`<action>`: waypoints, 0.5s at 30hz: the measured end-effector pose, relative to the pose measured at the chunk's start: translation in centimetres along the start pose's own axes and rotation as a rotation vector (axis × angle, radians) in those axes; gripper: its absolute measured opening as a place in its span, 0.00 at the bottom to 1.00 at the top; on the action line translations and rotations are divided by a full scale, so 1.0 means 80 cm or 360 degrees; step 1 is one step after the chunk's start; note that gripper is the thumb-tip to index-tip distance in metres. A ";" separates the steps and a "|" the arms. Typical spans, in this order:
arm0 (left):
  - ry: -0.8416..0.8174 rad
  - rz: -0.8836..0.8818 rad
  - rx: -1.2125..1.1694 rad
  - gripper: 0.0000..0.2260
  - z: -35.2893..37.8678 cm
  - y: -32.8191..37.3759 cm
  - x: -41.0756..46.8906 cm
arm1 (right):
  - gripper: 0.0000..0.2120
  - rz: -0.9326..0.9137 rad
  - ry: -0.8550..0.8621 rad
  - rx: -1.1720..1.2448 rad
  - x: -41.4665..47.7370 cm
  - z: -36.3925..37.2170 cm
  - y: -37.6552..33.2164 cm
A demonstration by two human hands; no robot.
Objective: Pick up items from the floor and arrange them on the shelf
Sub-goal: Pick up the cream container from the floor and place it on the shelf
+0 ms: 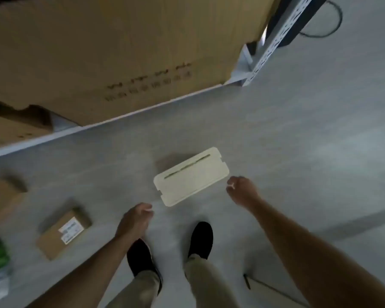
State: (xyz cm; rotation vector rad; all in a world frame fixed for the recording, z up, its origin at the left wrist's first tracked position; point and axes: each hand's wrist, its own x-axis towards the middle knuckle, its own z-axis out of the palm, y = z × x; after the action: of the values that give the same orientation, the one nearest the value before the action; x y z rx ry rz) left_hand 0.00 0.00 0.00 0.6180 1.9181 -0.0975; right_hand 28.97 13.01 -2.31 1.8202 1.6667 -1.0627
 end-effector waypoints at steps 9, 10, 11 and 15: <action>-0.0012 -0.0556 -0.0939 0.34 0.116 0.018 0.256 | 0.49 0.0323 0.0053 0.0632 0.249 0.081 0.026; -0.0062 -0.0583 -0.1034 0.33 0.122 0.018 0.261 | 0.47 0.0358 0.0021 0.0757 0.256 0.087 0.026; -0.0081 -0.0582 -0.1142 0.33 0.127 0.013 0.267 | 0.45 0.0376 0.0002 0.0889 0.261 0.097 0.025; 0.0122 -0.0465 -0.1250 0.30 0.126 0.011 0.251 | 0.42 0.0402 0.0177 0.1061 0.236 0.107 0.014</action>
State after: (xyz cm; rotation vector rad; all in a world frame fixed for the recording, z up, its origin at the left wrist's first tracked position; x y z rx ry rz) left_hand 2.84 4.81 -21.78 -0.1873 1.9091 0.4818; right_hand 27.48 18.05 -22.40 2.4549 1.1567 -1.5413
